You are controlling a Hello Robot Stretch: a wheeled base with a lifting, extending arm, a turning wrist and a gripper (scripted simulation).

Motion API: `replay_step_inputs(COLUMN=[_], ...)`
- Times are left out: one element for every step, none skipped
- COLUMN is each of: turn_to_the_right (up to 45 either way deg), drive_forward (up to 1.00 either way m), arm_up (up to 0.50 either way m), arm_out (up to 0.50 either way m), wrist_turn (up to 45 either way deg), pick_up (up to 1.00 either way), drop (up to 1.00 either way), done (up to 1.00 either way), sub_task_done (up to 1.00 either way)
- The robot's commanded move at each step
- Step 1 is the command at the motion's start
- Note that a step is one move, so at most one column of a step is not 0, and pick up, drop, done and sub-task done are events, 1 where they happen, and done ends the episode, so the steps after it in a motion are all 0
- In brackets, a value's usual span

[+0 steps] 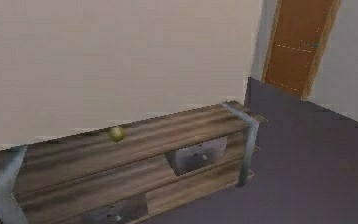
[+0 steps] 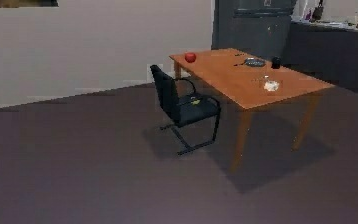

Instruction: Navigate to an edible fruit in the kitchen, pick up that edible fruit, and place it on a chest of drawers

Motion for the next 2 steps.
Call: replay_step_inputs(turn_to_the_right=[9.0, 0.0], drive_forward=[0.00, 0.45], arm_up=[0.00, 0.00], arm_out=[0.00, 0.00], wrist_turn=[0.0, 0.0], pick_up=[0.00, 0.00], drop=[0.00, 0.00], done=[0.00, 0.00], sub_task_done=[0.00, 0.00])
